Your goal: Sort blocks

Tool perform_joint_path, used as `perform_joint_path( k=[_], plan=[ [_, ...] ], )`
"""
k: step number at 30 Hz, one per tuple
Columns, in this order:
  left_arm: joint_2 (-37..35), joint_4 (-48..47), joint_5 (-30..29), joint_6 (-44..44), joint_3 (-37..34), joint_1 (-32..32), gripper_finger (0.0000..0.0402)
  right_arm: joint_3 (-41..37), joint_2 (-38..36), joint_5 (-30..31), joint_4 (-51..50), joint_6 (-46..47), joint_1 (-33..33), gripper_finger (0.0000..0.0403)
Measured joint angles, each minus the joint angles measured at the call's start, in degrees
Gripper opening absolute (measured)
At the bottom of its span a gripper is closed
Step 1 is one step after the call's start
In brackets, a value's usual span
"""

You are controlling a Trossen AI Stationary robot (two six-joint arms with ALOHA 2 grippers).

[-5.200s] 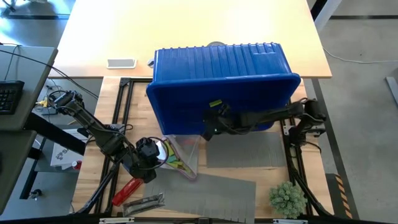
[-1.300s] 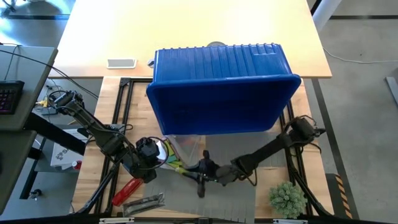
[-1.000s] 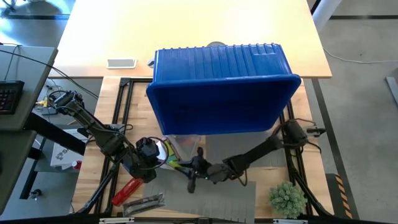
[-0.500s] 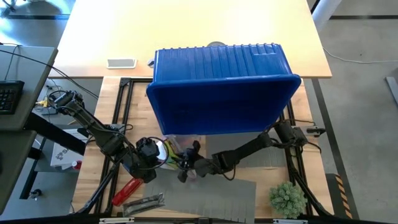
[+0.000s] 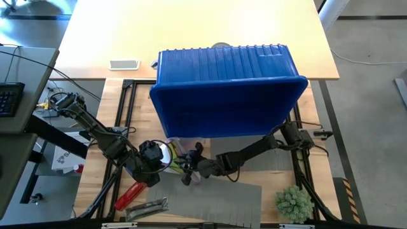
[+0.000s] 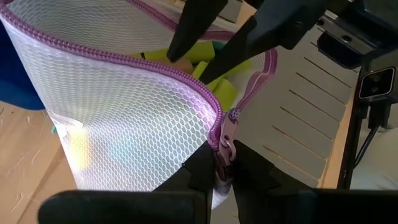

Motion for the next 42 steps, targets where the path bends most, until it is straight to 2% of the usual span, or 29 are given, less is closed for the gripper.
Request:
perform_joint_path(
  k=[4,8,13,20,29,34,42],
  plan=[
    [0.0,0.0,0.02,0.0,0.0,-0.02,0.0024,-0.07,-1.59,-0.07,-0.27,-3.71,0.14,0.0114],
    [0.0,0.0,0.02,0.0,0.0,0.0,0.0024,-0.04,-6.68,-0.01,-3.8,-8.57,0.74,0.0115],
    [0.0,-0.02,0.04,0.0,0.0,0.0,0.0024,-0.04,-14.1,-1.22,-15.25,-11.76,1.29,0.0115],
    [0.0,-0.02,0.03,0.0,0.0,0.0,0.0024,-0.03,-22.03,-1.25,-36.54,-14.31,4.73,0.0116],
    [0.0,-0.02,0.04,0.0,0.0,0.0,0.0024,-0.05,-25.22,-1.41,-56.19,-9.29,10.41,0.0115],
    [0.0,-0.02,0.04,0.0,0.0,0.0,0.0024,-0.17,-24.68,-1.68,-62.08,-4.59,11.9,0.0115],
    [0.0,0.0,0.04,0.0,0.0,-0.02,0.0024,-0.15,-24.72,-2.02,-65.98,0.52,13.69,0.0115]
  ],
)
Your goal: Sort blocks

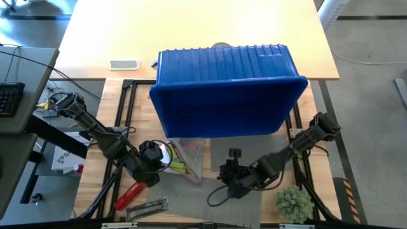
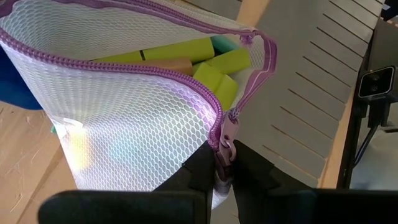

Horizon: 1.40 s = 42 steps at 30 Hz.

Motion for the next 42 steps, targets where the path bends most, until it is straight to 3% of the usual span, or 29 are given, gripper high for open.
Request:
perform_joint_path(
  k=[35,42],
  plan=[
    [0.02,0.0,0.0,0.0,0.0,0.02,0.0024,0.0,0.0,-2.77,0.03,-0.22,2.64,0.0115],
    [0.01,-0.03,0.19,0.14,0.0,0.02,0.0024,0.0,0.0,-5.63,0.52,-1.7,2.68,0.0115]
  ],
)
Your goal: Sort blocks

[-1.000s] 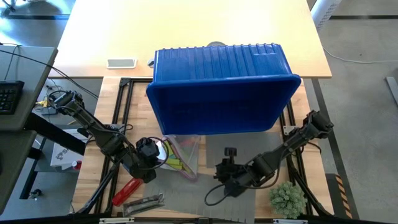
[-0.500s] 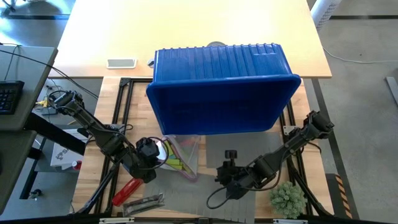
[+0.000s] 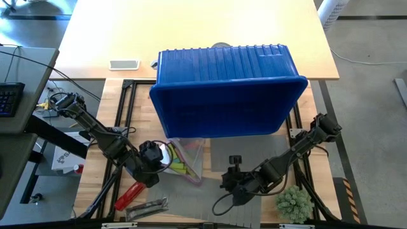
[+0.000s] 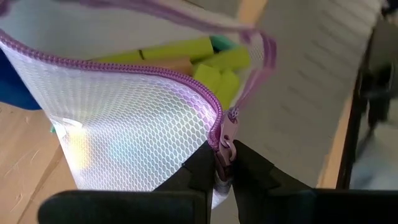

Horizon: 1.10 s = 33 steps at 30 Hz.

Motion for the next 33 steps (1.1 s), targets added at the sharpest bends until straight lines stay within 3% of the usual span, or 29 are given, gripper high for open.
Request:
perform_joint_path(
  k=[3,8,19,24,27,33],
  plan=[
    [-0.01,0.05,2.87,5.6,0.0,0.44,0.0024,0.0,0.0,-0.02,1.47,-0.07,0.0,0.0115],
    [-0.01,0.09,2.53,12.37,0.0,0.5,0.0024,0.0,0.0,-0.07,4.65,-1.44,0.08,0.0115],
    [-0.01,0.06,1.92,12.95,0.0,0.52,0.0024,0.02,3.39,-0.1,18.28,-10.39,0.25,0.0115],
    [-0.01,-0.12,-5.3,12.88,0.0,0.55,0.0024,0.02,7.97,7.79,27.1,-12.22,-1.59,0.0115],
    [-0.01,-0.06,-6.23,12.89,0.0,0.52,0.0024,0.02,9.54,11.18,29.73,-13.04,-3.5,0.0115],
    [0.0,0.12,-6.78,13.34,0.0,0.53,0.0024,0.02,11.74,8.83,32.88,-10.08,-7.74,0.0116]
  ],
)
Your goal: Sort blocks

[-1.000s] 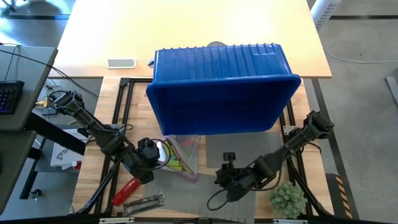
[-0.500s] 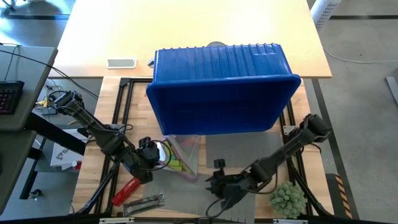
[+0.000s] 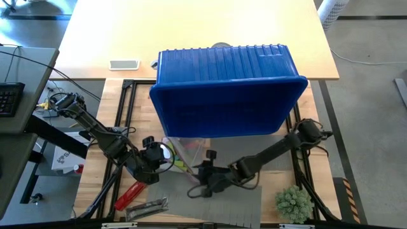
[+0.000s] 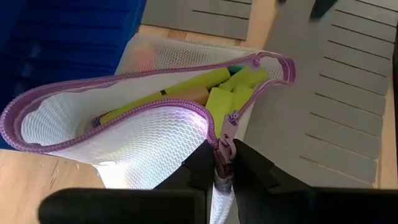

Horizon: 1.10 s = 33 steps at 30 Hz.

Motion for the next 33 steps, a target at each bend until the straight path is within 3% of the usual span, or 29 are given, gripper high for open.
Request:
perform_joint_path(
  k=[4,9,18,21,25,33],
  plan=[
    [0.04,0.04,-0.07,0.05,0.0,0.28,0.0024,0.0,3.19,-4.1,5.56,-0.33,-1.89,0.0127],
    [0.04,0.08,0.26,-0.55,0.0,0.28,0.0024,-0.01,5.58,-3.87,9.62,-2.02,-3.12,0.0133],
    [0.08,0.22,0.32,0.06,0.0,0.28,0.0024,0.04,6.25,-4.2,27.02,-16.83,-4.7,0.0134],
    [0.23,1.2,0.49,1.45,0.0,0.13,0.0023,0.04,7.39,-8.75,28.35,-13.49,-7.6,0.0134],
    [0.23,4.71,2.13,4.11,-0.04,0.02,0.0017,0.02,8.92,-20.0,29.3,-6.49,-10.76,0.0134],
    [0.24,6.6,2.16,6.59,-0.04,0.04,0.0011,0.0,9.01,-31.02,33.41,-2.83,-12.52,0.0134]
  ],
)
